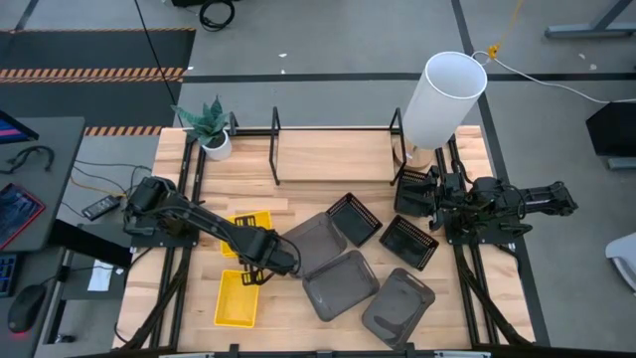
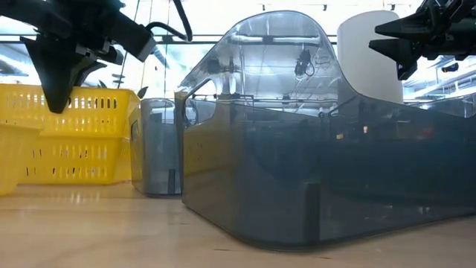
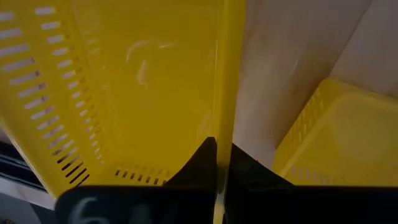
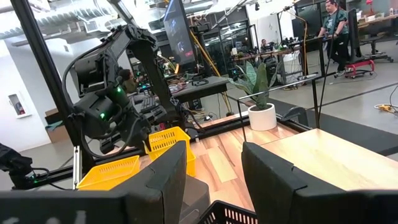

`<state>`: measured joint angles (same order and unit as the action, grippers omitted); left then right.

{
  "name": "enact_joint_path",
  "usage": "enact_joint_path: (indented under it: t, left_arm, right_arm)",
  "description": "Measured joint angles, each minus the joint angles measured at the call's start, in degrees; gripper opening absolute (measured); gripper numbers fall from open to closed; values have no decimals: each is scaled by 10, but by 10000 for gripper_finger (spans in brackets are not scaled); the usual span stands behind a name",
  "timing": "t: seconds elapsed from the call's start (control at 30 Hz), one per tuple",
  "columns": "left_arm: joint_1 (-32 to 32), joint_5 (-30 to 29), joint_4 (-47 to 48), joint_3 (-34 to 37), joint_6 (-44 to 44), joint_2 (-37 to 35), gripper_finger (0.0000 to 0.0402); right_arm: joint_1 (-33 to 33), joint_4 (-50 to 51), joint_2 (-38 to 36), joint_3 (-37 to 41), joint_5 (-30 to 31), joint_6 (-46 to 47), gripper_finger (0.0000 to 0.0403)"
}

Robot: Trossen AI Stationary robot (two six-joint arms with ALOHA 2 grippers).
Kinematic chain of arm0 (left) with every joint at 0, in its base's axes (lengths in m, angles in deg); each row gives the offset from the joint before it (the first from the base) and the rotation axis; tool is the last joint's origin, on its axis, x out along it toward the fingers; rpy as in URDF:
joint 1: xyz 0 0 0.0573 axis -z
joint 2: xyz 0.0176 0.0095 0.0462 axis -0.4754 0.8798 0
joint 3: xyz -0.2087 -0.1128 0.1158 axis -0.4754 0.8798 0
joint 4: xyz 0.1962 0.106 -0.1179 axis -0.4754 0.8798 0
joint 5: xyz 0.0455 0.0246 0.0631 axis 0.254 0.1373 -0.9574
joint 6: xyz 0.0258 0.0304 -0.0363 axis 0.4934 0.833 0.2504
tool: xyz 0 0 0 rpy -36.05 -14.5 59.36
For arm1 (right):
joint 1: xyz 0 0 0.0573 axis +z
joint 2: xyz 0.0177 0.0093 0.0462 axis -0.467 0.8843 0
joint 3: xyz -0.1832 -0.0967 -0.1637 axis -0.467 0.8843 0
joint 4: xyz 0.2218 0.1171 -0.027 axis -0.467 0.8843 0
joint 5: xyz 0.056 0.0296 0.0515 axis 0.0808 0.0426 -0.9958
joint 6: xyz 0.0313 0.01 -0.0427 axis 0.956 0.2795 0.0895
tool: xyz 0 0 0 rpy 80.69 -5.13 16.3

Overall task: Stack baskets on shelf by color
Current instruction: Stack the top yellow bin on the middle yellow bin, then stack the bottom yellow bin on the top yellow bin

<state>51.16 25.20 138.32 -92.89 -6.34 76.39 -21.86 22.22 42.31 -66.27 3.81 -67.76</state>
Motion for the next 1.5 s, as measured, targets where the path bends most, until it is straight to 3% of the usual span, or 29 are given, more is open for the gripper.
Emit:
enact_joint_path:
  t: [0.43, 0.8, 1.0, 1.27, 1.43, 1.5]
  left_arm:
    - [4, 0, -6, 18, -1, 13, 15]
    - [6, 2, -7, 23, -16, 11, 141]
    - [8, 93, -19, 23, -35, -9, 181]
    - [56, 205, -68, 22, -175, -35, 163]
    - [105, 239, -194, 22, -355, -31, 149]
    - [124, 239, -244, 22, -386, -31, 145]
  right_arm:
    - [0, 0, 0, 0, 0, 0, 160]
    - [0, -1, 0, 0, 0, 0, 160]
    - [0, -1, 0, 0, 0, 0, 160]
    - [0, -1, 0, 0, 0, 0, 160]
    - [0, -1, 0, 0, 0, 0, 160]
    - [0, -1, 0, 0, 0, 0, 160]
